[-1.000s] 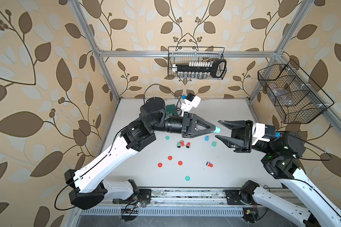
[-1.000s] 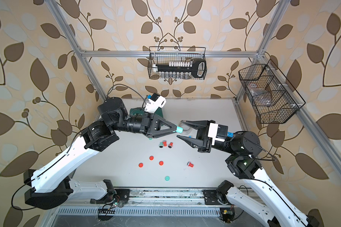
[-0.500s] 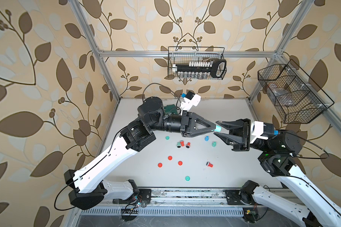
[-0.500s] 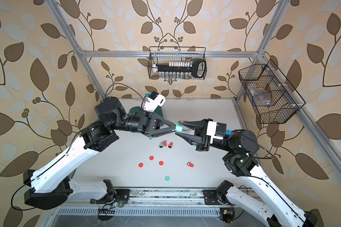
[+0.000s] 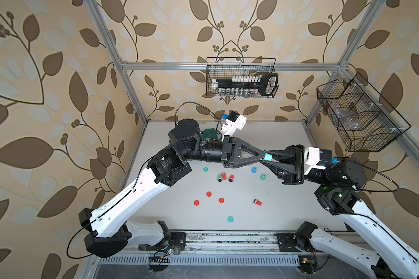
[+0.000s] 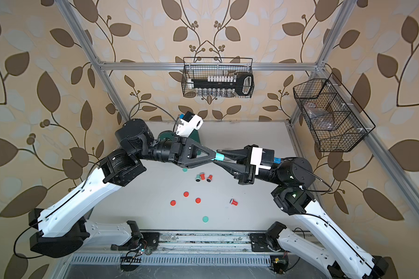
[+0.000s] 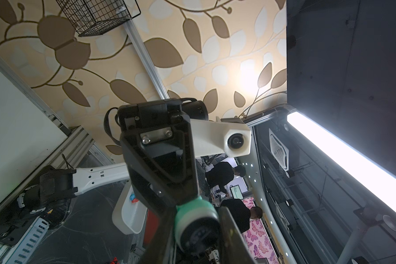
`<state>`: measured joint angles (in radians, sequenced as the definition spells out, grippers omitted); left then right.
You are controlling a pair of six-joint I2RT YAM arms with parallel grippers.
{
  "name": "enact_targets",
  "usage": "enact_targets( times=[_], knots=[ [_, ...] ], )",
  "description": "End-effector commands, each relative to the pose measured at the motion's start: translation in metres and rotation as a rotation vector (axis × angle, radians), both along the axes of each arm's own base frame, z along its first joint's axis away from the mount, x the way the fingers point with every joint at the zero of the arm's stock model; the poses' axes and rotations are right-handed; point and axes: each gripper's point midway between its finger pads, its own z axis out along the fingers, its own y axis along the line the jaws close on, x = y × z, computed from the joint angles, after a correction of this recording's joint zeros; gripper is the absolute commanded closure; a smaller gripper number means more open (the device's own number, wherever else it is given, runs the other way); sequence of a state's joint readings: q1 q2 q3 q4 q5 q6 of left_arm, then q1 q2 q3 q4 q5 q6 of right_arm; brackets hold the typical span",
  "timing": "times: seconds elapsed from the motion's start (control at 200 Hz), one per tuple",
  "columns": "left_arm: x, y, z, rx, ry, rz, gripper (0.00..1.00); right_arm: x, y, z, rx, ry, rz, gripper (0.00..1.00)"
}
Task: Close the stamp cap
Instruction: Pick up the stamp from the center of the board.
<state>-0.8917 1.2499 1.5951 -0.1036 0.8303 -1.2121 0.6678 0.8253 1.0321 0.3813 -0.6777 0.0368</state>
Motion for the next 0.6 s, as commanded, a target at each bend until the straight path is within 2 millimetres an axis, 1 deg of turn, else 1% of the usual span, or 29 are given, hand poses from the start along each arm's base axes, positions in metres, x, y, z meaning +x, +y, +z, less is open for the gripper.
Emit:
enact_targets(
  times=[0.0, 0.12, 0.265, 0.46, 0.51, 0.555, 0.595],
  knots=[
    [-0.0138, 0.0094, 0.0149, -0.049, -0.046, -0.023, 0.88, -0.0089, -0.0047, 0.0157, 0.026, -0.028, 0.009, 0.77],
    [-0.0132, 0.0084, 0.0145, -0.049, -0.044, -0.025, 0.88, -0.0103, -0.0052, 0.0170, 0.027, -0.030, 0.011, 0.76],
    [-0.0133, 0.0082, 0.0158, -0.053, -0.046, -0.026, 0.88, -0.0085, -0.0038, 0.0150, 0.017, -0.025, 0.006, 0.81],
    [-0.0130, 0.0078, 0.0140, -0.047, -0.043, -0.026, 0.88, -0.0073, -0.0022, 0.0139, 0.013, -0.018, 0.009, 0.83],
    [-0.0123, 0.0076, 0.0127, -0.043, -0.041, -0.023, 0.88, -0.0077, -0.0022, 0.0141, 0.013, -0.018, 0.010, 0.82],
    [-0.0121, 0.0076, 0.0122, -0.041, -0.041, -0.021, 0.88, -0.0076, -0.0020, 0.0138, 0.013, -0.017, 0.010, 0.77],
    [-0.0122, 0.0076, 0.0126, -0.042, -0.042, -0.021, 0.88, -0.0075, -0.0021, 0.0137, 0.014, -0.014, 0.009, 0.75]
  ],
)
